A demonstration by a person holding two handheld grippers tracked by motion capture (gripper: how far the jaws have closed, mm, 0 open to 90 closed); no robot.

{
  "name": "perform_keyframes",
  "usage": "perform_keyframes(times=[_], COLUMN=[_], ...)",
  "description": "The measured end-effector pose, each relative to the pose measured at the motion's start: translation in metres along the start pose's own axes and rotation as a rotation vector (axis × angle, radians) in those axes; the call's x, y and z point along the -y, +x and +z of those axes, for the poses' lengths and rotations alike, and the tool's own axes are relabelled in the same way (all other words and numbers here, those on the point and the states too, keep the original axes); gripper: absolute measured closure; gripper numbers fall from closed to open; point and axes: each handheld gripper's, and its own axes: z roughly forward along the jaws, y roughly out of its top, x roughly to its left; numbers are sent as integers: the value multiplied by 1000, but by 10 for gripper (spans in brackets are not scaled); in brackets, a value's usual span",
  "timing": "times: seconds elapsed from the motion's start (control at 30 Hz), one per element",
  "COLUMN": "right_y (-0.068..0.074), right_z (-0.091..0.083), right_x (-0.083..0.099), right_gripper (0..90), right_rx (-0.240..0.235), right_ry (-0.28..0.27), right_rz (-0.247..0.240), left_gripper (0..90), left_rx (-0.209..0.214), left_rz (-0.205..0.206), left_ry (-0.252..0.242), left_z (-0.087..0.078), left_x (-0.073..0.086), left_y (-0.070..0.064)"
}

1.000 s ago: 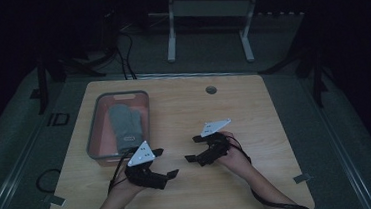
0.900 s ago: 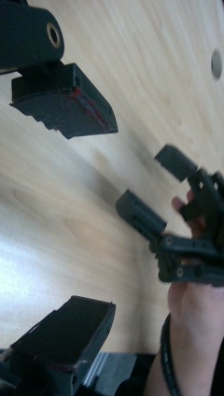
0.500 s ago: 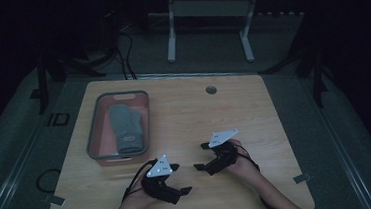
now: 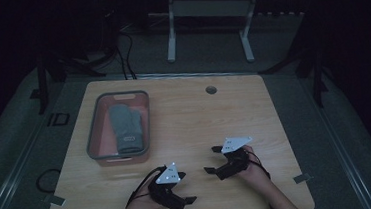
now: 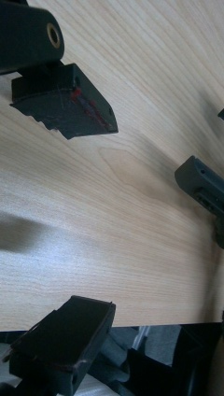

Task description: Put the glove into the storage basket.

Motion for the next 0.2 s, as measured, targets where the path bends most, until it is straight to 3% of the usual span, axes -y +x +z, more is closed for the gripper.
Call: perform_keyframes(times=[0.2], right_y=[1], right_z=[2], right_x=[0], right_gripper=[142], right_rx=[21], right_ry=[4], right_rz=[-30], left_gripper=[130], left_rx=[0], left_rz=[-2], left_ry=[-5], left_z=[0], left_x=[2], left_y=[0])
